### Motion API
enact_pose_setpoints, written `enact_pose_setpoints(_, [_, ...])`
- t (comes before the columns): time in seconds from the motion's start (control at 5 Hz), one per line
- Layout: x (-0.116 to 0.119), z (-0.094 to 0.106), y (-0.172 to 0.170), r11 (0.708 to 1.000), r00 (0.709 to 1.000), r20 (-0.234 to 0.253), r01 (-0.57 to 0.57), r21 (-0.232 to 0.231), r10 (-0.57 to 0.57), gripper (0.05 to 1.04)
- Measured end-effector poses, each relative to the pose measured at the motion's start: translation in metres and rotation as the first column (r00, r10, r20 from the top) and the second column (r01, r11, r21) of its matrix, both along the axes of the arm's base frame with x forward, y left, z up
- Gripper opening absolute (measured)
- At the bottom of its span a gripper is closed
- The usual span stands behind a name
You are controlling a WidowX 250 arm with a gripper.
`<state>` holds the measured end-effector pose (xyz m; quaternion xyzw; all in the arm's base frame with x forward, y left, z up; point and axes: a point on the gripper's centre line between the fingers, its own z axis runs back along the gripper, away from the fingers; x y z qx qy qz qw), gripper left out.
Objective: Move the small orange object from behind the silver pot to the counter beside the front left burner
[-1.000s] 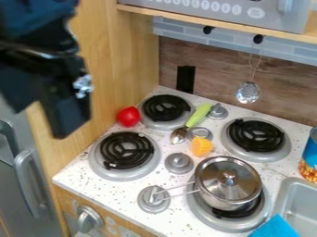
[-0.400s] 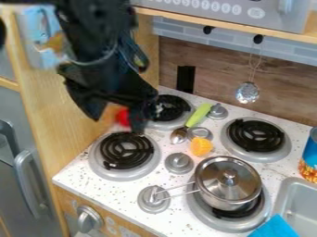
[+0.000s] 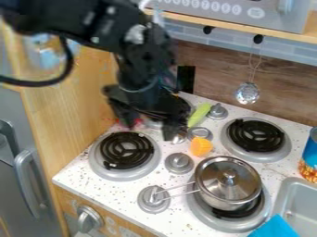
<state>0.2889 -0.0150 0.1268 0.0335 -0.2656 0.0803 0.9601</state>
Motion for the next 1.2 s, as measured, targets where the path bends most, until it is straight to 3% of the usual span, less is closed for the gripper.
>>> enact_pose_setpoints(0.2, [0.041,-0.035,-0.001,0.995,0.995,-0.032,0.091,-0.029,-0.092,1.001])
enact_pose_setpoints(0.6, [0.098,-0.072,-0.016,0.991,0.991,-0.034,0.13,-0.025,-0.13,1.001])
enact_pose_setpoints(1.0, [0.135,-0.088,-0.008,0.995,0.994,-0.048,0.1,0.017,-0.099,1.001])
enact_pose_setpoints(1.2, [0.142,-0.094,-0.001,0.997,0.995,-0.073,0.064,0.032,-0.062,1.001])
